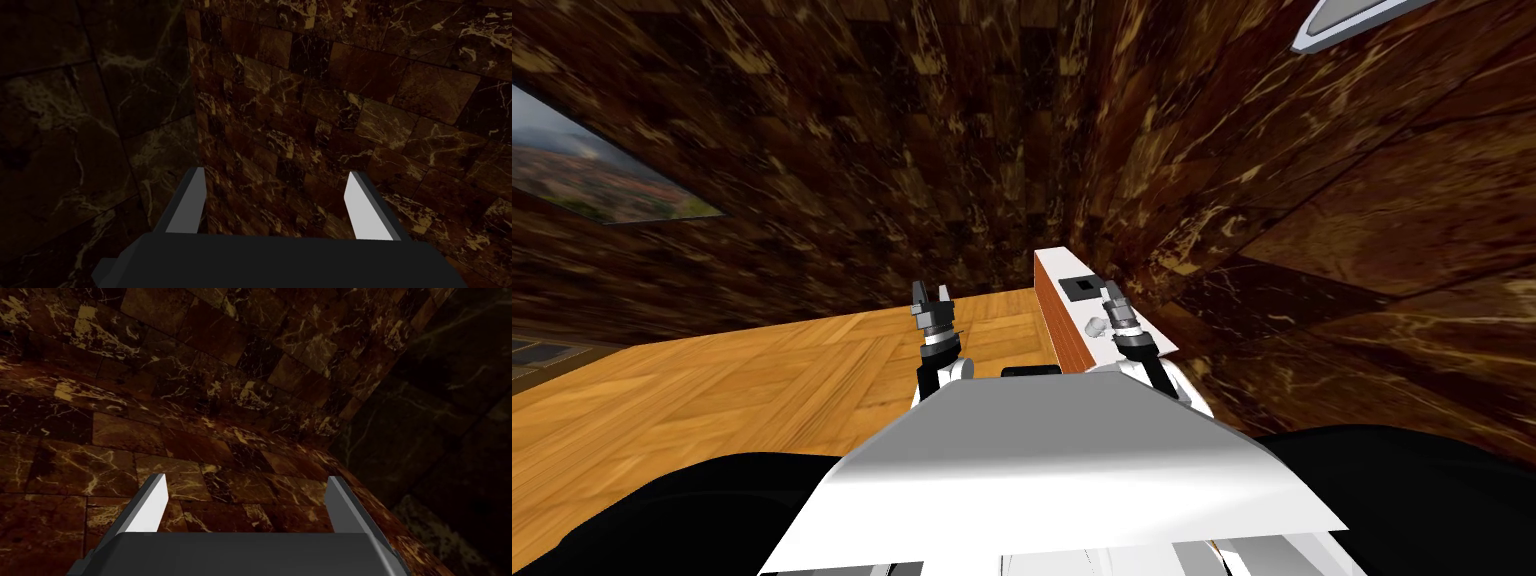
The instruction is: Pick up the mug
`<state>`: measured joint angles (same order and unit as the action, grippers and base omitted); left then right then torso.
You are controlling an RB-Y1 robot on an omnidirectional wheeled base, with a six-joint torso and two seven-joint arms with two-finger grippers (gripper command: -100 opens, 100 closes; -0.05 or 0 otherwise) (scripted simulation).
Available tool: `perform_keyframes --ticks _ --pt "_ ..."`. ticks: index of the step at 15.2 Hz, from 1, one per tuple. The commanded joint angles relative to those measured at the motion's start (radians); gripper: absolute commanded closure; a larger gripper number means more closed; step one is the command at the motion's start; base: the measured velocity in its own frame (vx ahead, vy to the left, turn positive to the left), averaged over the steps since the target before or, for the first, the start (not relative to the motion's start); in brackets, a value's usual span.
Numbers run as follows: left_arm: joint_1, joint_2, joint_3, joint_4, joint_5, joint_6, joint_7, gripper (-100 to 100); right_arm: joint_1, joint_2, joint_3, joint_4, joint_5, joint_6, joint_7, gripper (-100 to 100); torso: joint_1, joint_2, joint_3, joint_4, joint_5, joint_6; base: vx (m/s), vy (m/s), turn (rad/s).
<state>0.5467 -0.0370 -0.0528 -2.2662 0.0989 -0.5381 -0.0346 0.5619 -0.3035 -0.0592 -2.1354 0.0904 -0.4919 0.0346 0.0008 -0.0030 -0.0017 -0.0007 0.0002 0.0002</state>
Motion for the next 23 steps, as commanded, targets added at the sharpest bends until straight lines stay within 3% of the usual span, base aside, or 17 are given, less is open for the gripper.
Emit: perform_keyframes --ticks 1,2,5,7,10,12,15,17,20,22,23 --pt "0.000 0.000 0.000 0.000 0.000 0.000 0.000 0 0.005 -0.050 -0.012 0.021 0.029 -0.012 0.022 -100 0.000 0.000 0.000 0.000 0.000 0.000 0.040 0.022 -0.028" --pt "0.000 0.000 0.000 0.000 0.000 0.000 0.000 0 0.005 -0.053 -0.012 0.021 0.029 -0.012 0.022 -100 0.000 0.000 0.000 0.000 0.000 0.000 0.028 0.016 -0.009" --pt "0.000 0.000 0.000 0.000 0.000 0.000 0.000 0 0.025 -0.131 -0.043 0.072 0.103 -0.038 0.073 -100 0.000 0.000 0.000 0.000 0.000 0.000 0.038 0.023 -0.033" --pt "0.000 0.000 0.000 0.000 0.000 0.000 0.000 0 0.025 -0.153 -0.043 0.072 0.109 -0.038 0.073 -100 0.001 0.000 0.000 0.000 0.000 0.000 0.041 0.026 -0.026" --pt "0.000 0.000 0.000 0.000 0.000 0.000 0.000 0 0.050 -0.231 -0.073 0.129 0.186 -0.067 0.130 -100 0.000 0.000 0.000 0.000 0.000 0.000 0.041 0.028 -0.034" --pt "0.000 0.000 0.000 0.000 0.000 0.000 0.000 0 0.050 -0.255 -0.073 0.129 0.197 -0.067 0.130 -100 0.001 -0.001 -0.001 0.000 0.000 0.000 0.048 0.032 -0.024" --pt "0.000 0.000 0.000 0.000 0.000 0.000 0.000 0 0.077 -0.332 -0.101 0.191 0.276 -0.095 0.192 -100 0.000 0.000 0.000 0.000 0.000 0.000 0.049 0.022 -0.032" --pt "0.000 0.000 0.000 0.000 0.000 0.000 0.000 0 0.077 -0.356 -0.101 0.191 0.291 -0.095 0.192 -100 0.000 -0.001 -0.001 0.000 0.000 0.000 0.053 0.029 -0.024" --pt "0.000 0.000 0.000 0.000 0.000 0.000 0.000 0 0.106 -0.434 -0.125 0.255 0.368 -0.123 0.258 -100 0.001 -0.001 -0.001 0.000 0.000 0.000 0.063 0.039 -0.028" --pt "0.000 0.000 0.000 0.000 0.000 0.000 0.000 0 0.106 -0.455 -0.125 0.255 0.390 -0.123 0.258 -100 0.001 -0.003 -0.001 -0.001 0.000 0.000 0.069 0.033 -0.015" --pt "0.000 0.000 0.000 0.000 0.000 0.000 0.000 0 0.122 -0.491 -0.135 0.288 0.429 -0.137 0.292 -100 0.001 -0.002 -0.001 0.000 0.000 0.000 0.071 0.025 -0.015"
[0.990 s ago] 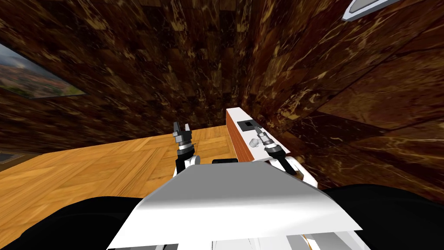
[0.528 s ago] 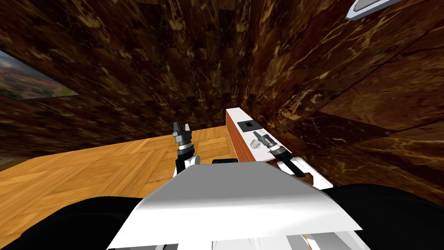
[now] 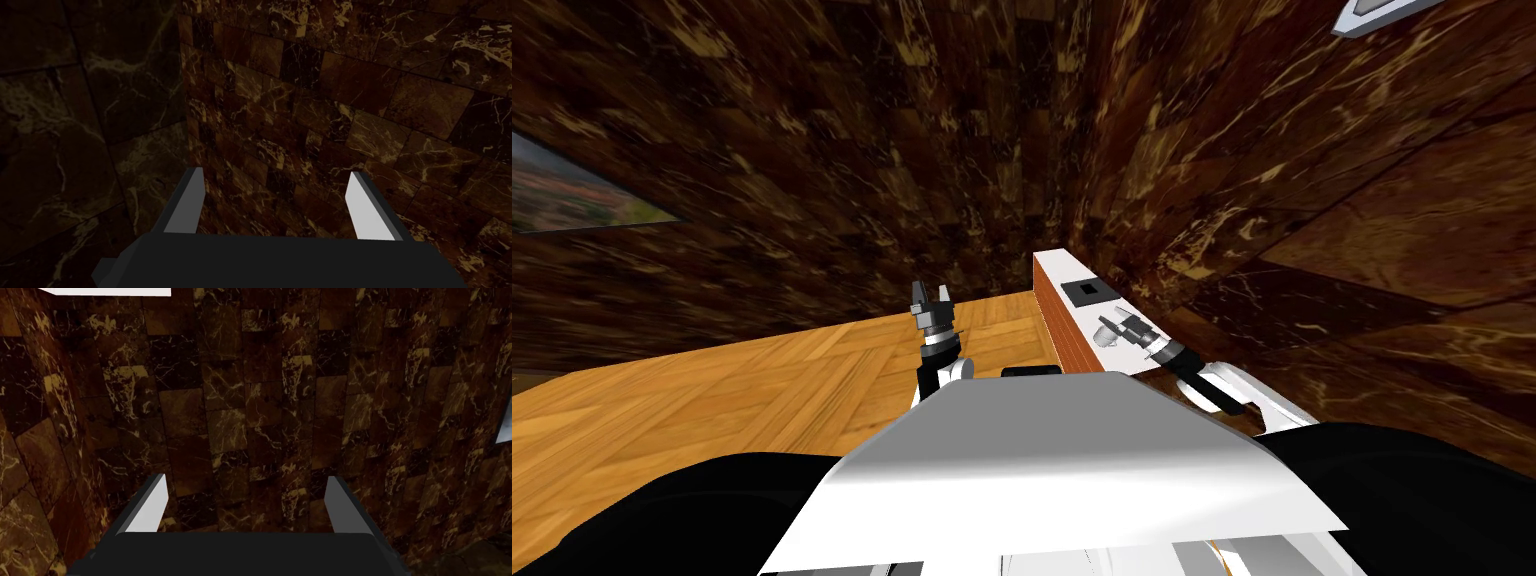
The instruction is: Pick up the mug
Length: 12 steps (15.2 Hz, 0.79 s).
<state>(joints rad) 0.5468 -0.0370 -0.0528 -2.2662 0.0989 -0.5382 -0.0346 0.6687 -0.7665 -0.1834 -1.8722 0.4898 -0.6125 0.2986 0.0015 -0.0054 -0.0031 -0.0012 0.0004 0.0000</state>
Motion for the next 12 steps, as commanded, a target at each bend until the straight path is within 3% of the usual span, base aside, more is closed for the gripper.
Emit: perform_keyframes --ticks 1,2,4,7,9,12 --pt "0.000 0.000 0.000 0.000 0.000 0.000 0.000 0 0.015 -0.039 -0.011 0.025 0.042 -0.016 0.028 -100 0.000 0.000 0.000 0.000 0.000 0.000 0.083 0.017 -0.021" --pt "0.000 0.000 0.000 0.000 0.000 0.000 0.000 0 0.031 -0.071 -0.019 0.058 0.070 -0.029 0.061 -100 0.000 0.000 0.000 0.000 0.000 0.000 0.108 0.022 -0.019" --pt "0.000 0.000 0.000 0.000 0.000 0.000 0.000 0 0.031 -0.085 -0.019 0.058 0.094 -0.029 0.062 -100 0.000 -0.002 -0.001 -0.001 0.000 0.000 0.093 0.036 -0.011" --pt "0.000 0.000 0.000 0.000 0.000 0.000 0.000 0 0.065 -0.161 -0.031 0.125 0.170 -0.054 0.132 -100 0.001 -0.001 -0.001 0.000 0.000 0.000 0.084 0.039 -0.007" --pt "0.000 0.000 0.000 0.000 0.000 0.000 0.000 0 0.065 -0.169 -0.031 0.125 0.198 -0.054 0.132 -100 0.001 -0.002 -0.001 0.000 0.000 0.000 0.098 0.029 -0.005" --pt "0.000 0.000 0.000 0.000 0.000 0.000 0.000 0 0.099 -0.245 -0.036 0.186 0.274 -0.077 0.199 -100 0.001 -0.002 -0.001 -0.001 0.000 0.000 0.116 0.044 0.003"
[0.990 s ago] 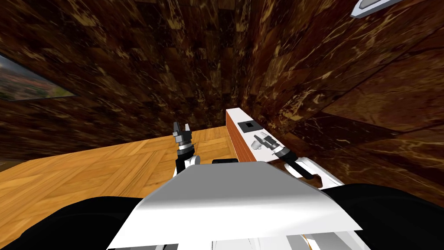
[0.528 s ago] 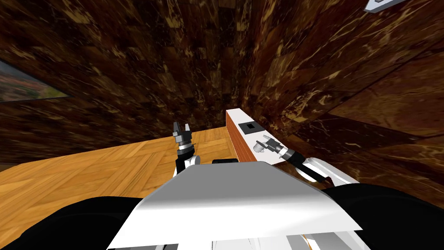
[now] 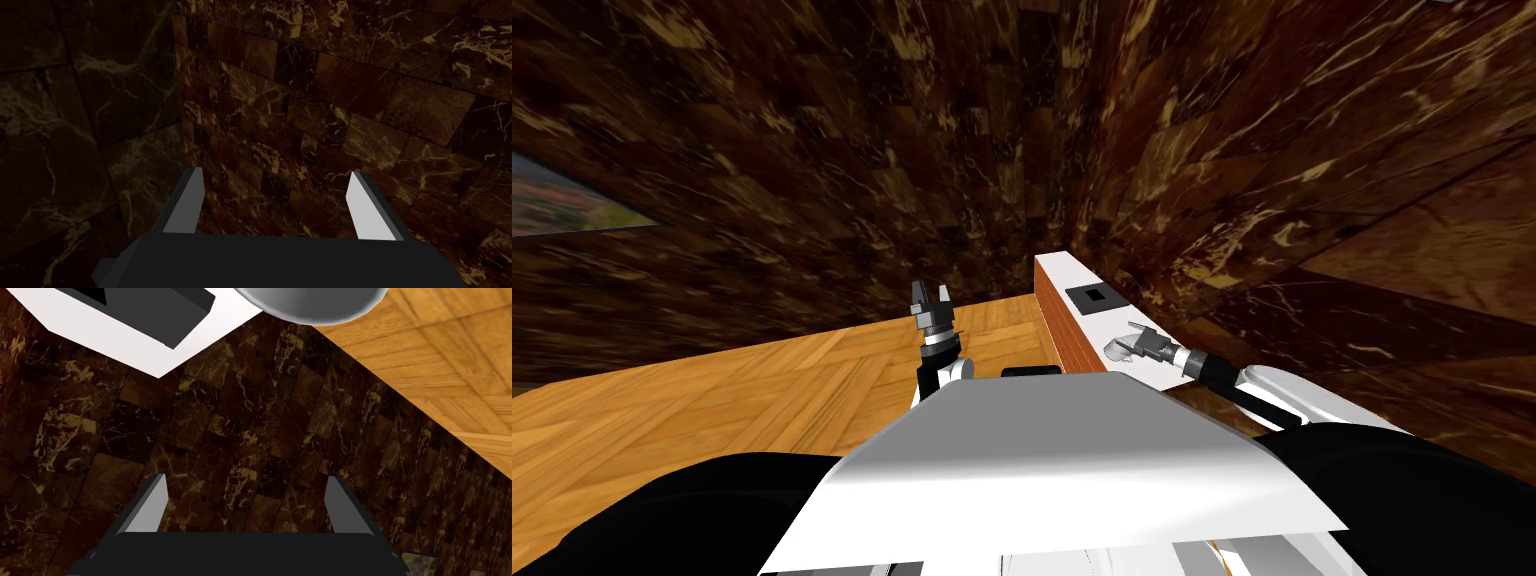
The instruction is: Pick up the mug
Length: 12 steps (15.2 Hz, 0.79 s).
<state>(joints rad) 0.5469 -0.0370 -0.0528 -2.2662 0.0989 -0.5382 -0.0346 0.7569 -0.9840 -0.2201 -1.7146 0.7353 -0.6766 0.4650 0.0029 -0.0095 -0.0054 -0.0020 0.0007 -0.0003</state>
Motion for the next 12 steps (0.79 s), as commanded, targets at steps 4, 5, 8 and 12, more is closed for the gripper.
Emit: perform_keyframes --ticks 4,5,8,12 --pt "0.000 0.000 0.000 0.000 0.000 0.000 0.000 0 0.028 -0.062 0.000 0.063 0.107 -0.023 0.070 -100 0.000 0.001 0.000 0.000 0.000 0.000 0.115 0.045 0.005" --pt "0.000 0.000 0.000 0.000 0.000 0.000 0.000 0 0.046 -0.093 0.002 0.094 0.133 -0.033 0.102 -100 0.000 0.001 0.000 0.000 0.000 0.000 0.127 0.047 0.016" --pt "0.000 0.000 0.000 0.000 0.000 0.000 0.000 0 0.063 -0.122 0.005 0.123 0.201 -0.043 0.138 -100 0.001 -0.001 -0.001 0.000 0.000 0.000 0.143 0.058 0.013" --pt "0.000 0.000 0.000 0.000 0.000 0.000 0.000 0 0.096 -0.171 0.016 0.178 0.279 -0.060 0.203 -100 0.001 0.000 0.000 0.000 0.000 0.000 0.117 0.054 0.015"
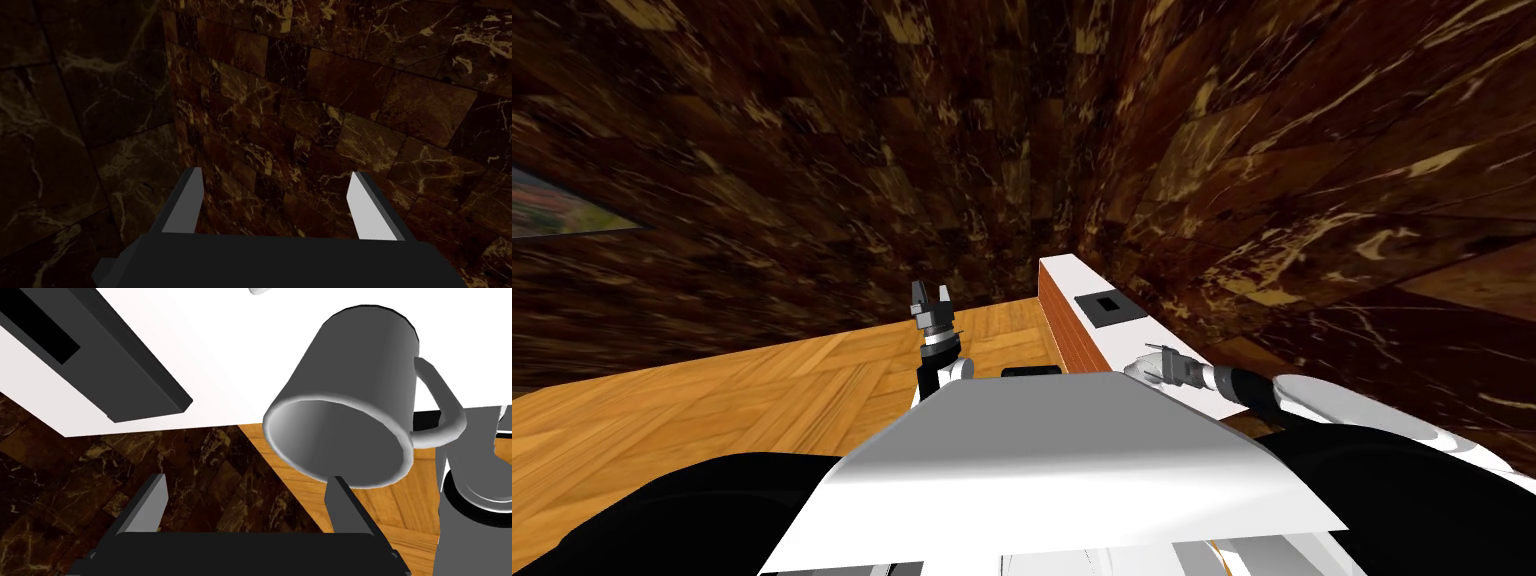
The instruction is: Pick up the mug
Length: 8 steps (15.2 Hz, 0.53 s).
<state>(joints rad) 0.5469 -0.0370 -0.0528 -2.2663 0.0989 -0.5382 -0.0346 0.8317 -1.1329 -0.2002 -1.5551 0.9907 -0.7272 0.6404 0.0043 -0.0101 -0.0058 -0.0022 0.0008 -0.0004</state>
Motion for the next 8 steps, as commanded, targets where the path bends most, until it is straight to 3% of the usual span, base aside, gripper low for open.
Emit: perform_keyframes --ticks 1,6,8 --pt "0.000 0.000 0.000 0.000 0.000 0.000 0.000 0 0.021 -0.022 -0.004 0.019 0.045 -0.009 0.027 -100 0.000 0.000 0.000 0.000 0.000 0.000 0.150 0.068 0.020" --pt "0.000 0.000 0.000 0.000 0.000 0.000 0.000 0 0.067 -0.074 0.021 0.093 0.163 -0.029 0.117 -100 0.003 0.000 0.000 0.000 0.001 0.000 0.150 0.094 0.026" --pt "0.000 0.000 0.000 0.000 0.000 0.000 0.000 0 0.067 -0.074 0.021 0.093 0.174 -0.029 0.117 -100 0.003 -0.001 -0.001 0.000 0.001 0.000 0.127 0.071 0.012"
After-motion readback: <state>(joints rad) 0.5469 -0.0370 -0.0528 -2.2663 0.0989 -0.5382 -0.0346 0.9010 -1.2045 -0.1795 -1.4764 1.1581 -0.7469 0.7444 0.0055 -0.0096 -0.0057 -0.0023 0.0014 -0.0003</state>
